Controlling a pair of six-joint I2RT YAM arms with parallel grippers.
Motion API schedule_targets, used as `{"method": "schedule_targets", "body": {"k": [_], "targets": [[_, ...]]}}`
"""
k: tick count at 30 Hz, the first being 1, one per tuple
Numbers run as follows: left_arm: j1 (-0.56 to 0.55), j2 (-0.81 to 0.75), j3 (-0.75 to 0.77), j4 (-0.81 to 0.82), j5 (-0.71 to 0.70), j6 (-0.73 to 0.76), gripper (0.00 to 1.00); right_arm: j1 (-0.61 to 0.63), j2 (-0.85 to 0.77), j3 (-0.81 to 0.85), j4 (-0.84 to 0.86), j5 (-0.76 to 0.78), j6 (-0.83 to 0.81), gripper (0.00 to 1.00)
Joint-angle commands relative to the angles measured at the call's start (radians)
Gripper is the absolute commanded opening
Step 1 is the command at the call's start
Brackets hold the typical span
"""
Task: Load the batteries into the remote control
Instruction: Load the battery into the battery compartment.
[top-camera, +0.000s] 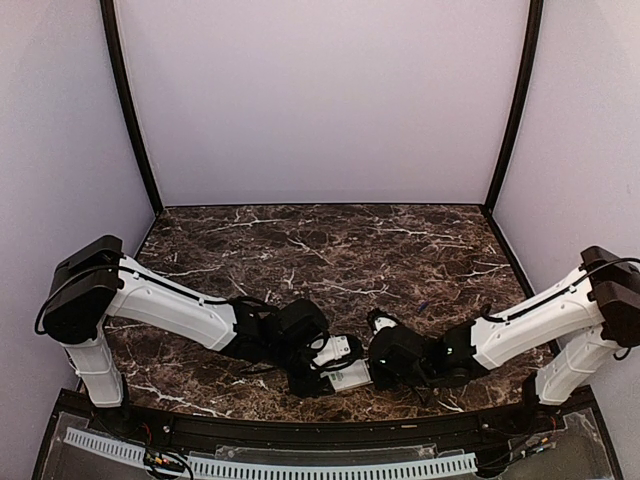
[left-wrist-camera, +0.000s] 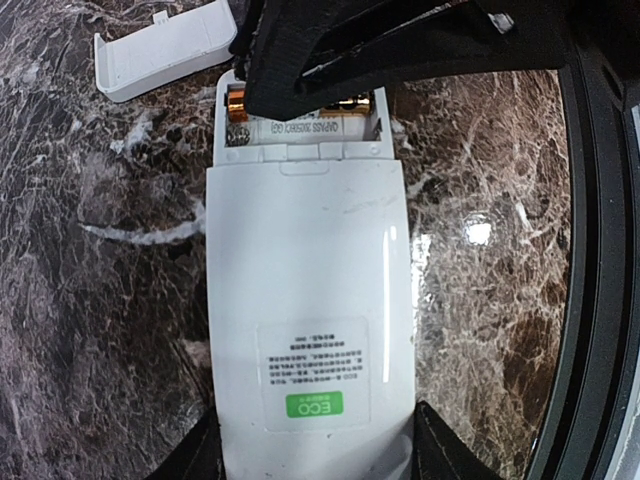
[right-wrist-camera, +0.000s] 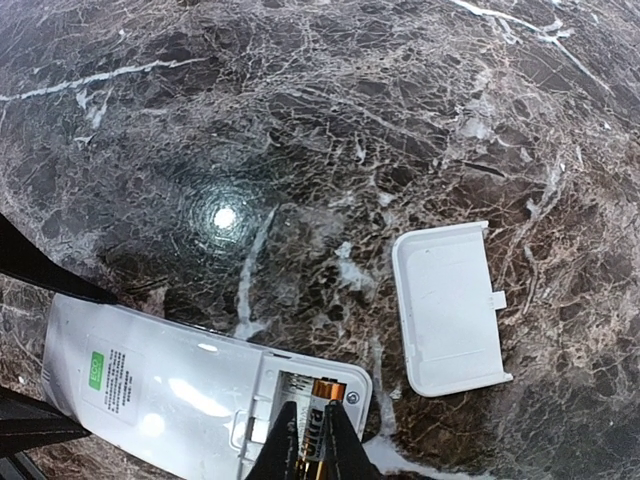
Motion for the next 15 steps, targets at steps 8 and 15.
{"method": "schedule_targets", "body": {"k": [8, 15], "targets": [[-0.005, 0.018, -0.036, -0.154, -0.006, -0.001, 0.08, -0.017, -0.008, 0.058, -0.278, -0.026, -0.01, 0.17], [-0.005, 0.018, -0.031, -0.162, -0.006, 0.002, 0.12, -0.155, -0.18, 0.138, -0.318, -0.12, -0.118, 0.22]]}}
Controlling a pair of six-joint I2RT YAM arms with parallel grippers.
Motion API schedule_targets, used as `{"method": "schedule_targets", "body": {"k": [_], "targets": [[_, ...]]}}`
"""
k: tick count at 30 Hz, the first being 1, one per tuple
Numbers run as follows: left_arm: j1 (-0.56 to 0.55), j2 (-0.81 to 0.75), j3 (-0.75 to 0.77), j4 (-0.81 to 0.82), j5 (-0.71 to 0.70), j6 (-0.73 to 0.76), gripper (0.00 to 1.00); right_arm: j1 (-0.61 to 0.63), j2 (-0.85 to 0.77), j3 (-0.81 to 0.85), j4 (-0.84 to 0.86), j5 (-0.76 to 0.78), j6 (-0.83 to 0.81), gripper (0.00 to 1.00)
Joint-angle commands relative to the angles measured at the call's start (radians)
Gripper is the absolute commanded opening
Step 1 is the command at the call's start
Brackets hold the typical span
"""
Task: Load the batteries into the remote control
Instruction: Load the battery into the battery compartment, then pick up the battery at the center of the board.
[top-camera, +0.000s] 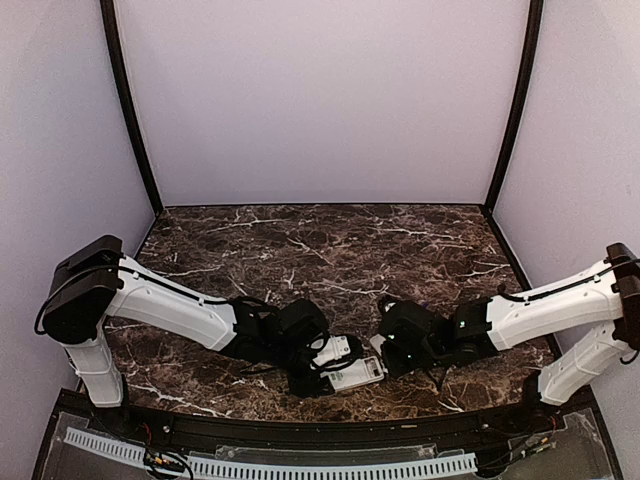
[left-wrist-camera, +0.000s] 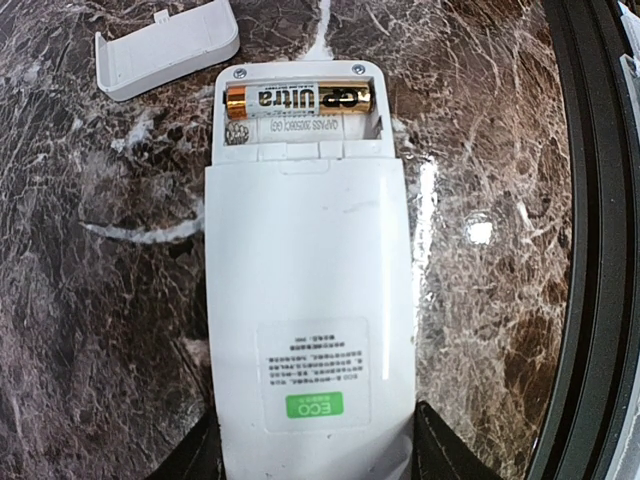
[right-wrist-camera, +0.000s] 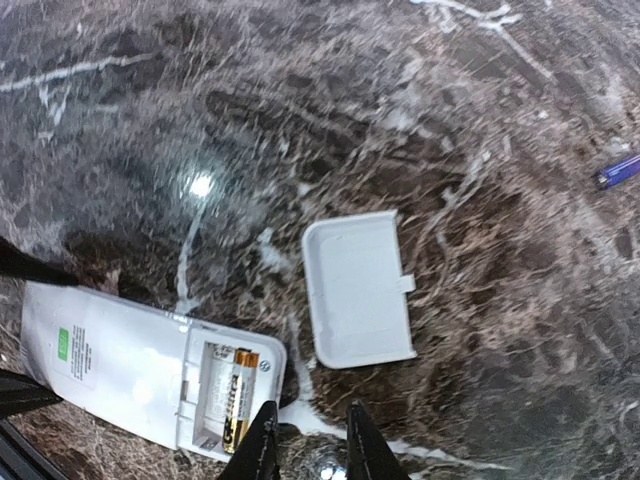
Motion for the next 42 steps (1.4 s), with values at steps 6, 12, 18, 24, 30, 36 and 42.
{"method": "schedule_targets", "body": {"k": [6, 12, 18, 24, 30, 36, 42], "targets": [[-0.004, 0.019, -0.022, -0.174, -0.009, 0.008, 0.28, -0.265, -0.146, 0.167, -0.217, -0.139, -0.127, 0.24], [-0.004, 0.018, -0.02, -0.18, -0.01, 0.009, 0.44, -0.521, -0.069, 0.241, -0.335, -0.222, -0.186, 0.38], [-0.005, 0.012, -0.015, -0.175, -0.007, 0.011, 0.59, -0.7, 0.1, 0.281, -0.288, -0.352, -0.21, 0.46], [-0.005, 0.001, -0.007, -0.169, -0.007, 0.016, 0.7, -0.709, 0.239, 0.34, -0.245, -0.345, -0.158, 0.47], [-0.005, -0.012, -0.006, -0.163, -0.007, 0.02, 0.75, -0.709, 0.307, 0.357, -0.242, -0.28, -0.14, 0.47], [-0.005, -0.045, -0.021, -0.162, -0.02, 0.021, 0.77, -0.709, 0.356, 0.353, -0.245, -0.253, -0.134, 0.44], [-0.005, -0.075, -0.019, -0.18, -0.035, 0.023, 0.78, -0.702, 0.366, 0.341, -0.247, -0.278, -0.137, 0.27]]}}
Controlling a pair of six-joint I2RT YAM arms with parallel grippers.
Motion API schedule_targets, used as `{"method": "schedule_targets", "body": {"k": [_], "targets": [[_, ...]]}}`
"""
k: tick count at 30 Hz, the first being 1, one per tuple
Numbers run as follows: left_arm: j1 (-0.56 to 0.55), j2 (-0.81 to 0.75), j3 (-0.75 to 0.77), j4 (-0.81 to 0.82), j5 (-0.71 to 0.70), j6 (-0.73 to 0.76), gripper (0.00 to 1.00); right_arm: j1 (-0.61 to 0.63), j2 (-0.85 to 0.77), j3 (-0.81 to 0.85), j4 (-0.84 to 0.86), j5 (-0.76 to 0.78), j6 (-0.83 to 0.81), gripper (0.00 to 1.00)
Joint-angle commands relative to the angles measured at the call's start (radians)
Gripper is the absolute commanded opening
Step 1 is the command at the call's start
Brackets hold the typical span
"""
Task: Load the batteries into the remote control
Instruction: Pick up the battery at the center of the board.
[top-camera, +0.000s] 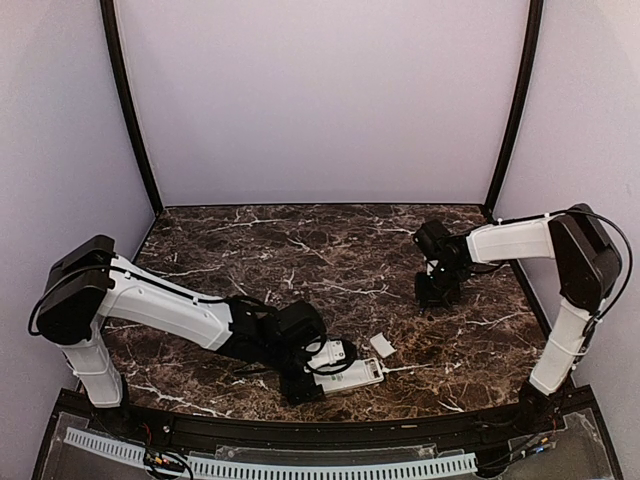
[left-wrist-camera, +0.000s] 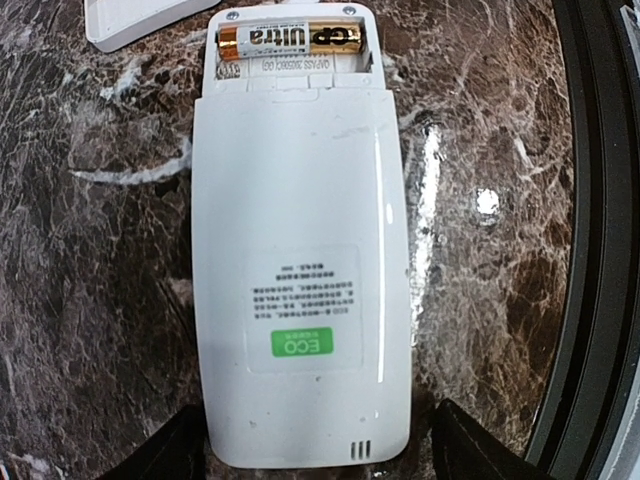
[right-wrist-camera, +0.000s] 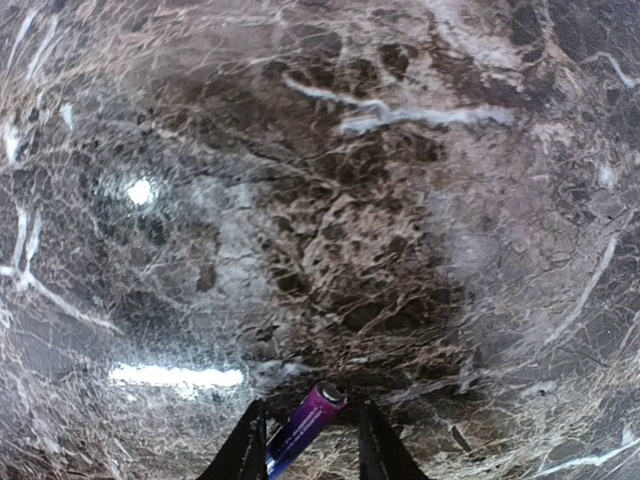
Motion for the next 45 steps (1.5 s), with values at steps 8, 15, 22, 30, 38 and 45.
{"method": "schedule_targets", "body": {"k": [8, 15, 22, 30, 38, 45], "targets": [[0.0, -0.091, -0.018, -0.098, -0.032, 0.004, 0.81, 0.05, -0.032, -0.047, -0.031, -0.03, 0.009, 0.22], [0.0, -0.103, -0.013, -0.118, -0.048, 0.015, 0.81, 0.062, -0.029, -0.075, -0.038, 0.002, 0.022, 0.25], [0.0, -0.115, -0.023, -0.125, -0.055, 0.016, 0.81, 0.059, 0.029, -0.049, -0.035, 0.042, 0.009, 0.17], [0.005, -0.189, -0.056, -0.102, -0.064, 0.005, 0.81, 0.069, -0.044, -0.07, 0.004, -0.031, -0.099, 0.0], [0.009, -0.361, -0.129, 0.03, -0.13, 0.045, 0.8, 0.075, -0.217, -0.061, -0.078, -0.192, -0.198, 0.0], [0.008, -0.332, -0.141, 0.038, -0.079, 0.047, 0.81, 0.226, -0.337, -0.066, -0.188, -0.349, -0.103, 0.0]]}}
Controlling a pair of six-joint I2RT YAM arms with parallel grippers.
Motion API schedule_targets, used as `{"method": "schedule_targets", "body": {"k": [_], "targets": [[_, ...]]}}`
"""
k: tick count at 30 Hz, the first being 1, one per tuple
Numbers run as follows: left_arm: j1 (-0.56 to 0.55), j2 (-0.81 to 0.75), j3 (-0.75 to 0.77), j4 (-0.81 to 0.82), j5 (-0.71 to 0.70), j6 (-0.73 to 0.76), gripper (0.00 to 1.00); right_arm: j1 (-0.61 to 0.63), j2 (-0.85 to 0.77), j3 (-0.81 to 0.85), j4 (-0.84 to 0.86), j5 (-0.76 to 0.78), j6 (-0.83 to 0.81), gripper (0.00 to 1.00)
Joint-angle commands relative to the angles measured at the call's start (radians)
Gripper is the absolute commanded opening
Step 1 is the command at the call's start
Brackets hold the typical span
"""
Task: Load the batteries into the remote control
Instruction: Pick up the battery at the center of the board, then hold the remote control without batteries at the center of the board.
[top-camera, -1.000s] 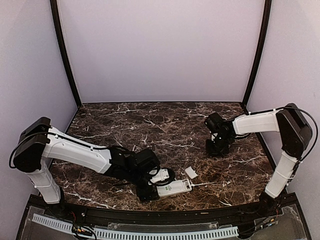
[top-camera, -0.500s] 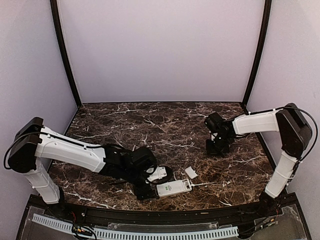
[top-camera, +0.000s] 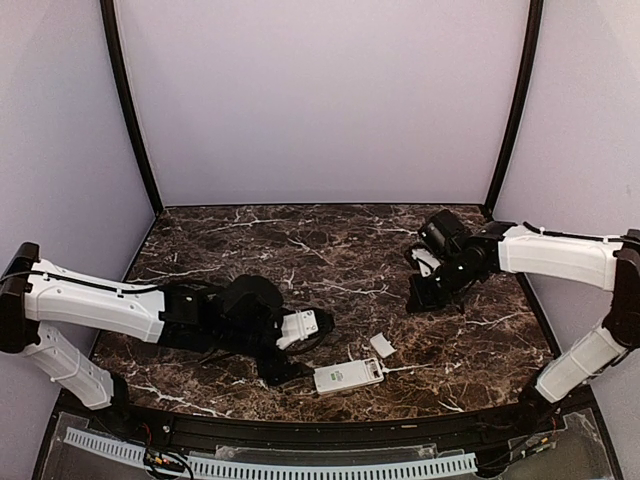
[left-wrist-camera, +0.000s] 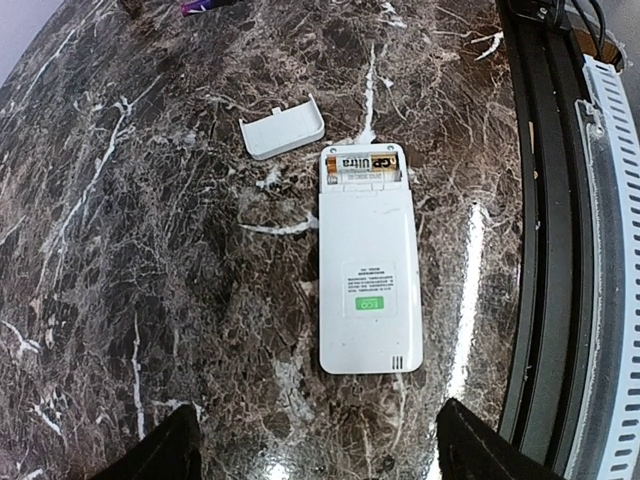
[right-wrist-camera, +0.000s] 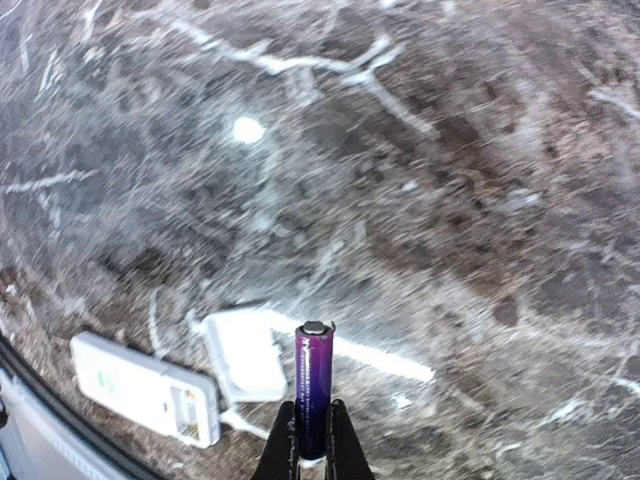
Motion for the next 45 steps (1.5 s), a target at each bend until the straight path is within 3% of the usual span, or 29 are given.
{"method": "schedule_targets", "body": {"k": [1, 5, 7, 10, 24, 45], "targets": [[0.001, 0.056, -0.001, -0.01, 0.036, -0.019, 0.82, 0.135, -0.043, -0.007, -0.103, -0.132, 0.084, 0.0], [-0.018, 0.111, -0.003, 0.007, 0.028, -0.038, 0.86, 0.254, -0.05, -0.016, -0.112, -0.189, 0.197, 0.0], [-0.023, 0.134, -0.01, 0.032, 0.015, -0.042, 0.97, 0.292, -0.041, -0.026, -0.098, -0.213, 0.24, 0.0], [-0.024, 0.167, -0.023, 0.075, 0.005, -0.044, 0.99, 0.332, -0.008, -0.024, -0.098, -0.22, 0.272, 0.0], [-0.027, 0.258, -0.058, 0.173, 0.009, -0.051, 0.96, 0.366, 0.19, 0.05, -0.079, -0.237, 0.336, 0.0], [-0.029, 0.3, -0.057, 0.186, 0.053, -0.063, 0.89, 0.383, 0.267, 0.111, -0.123, -0.129, 0.354, 0.0]]}}
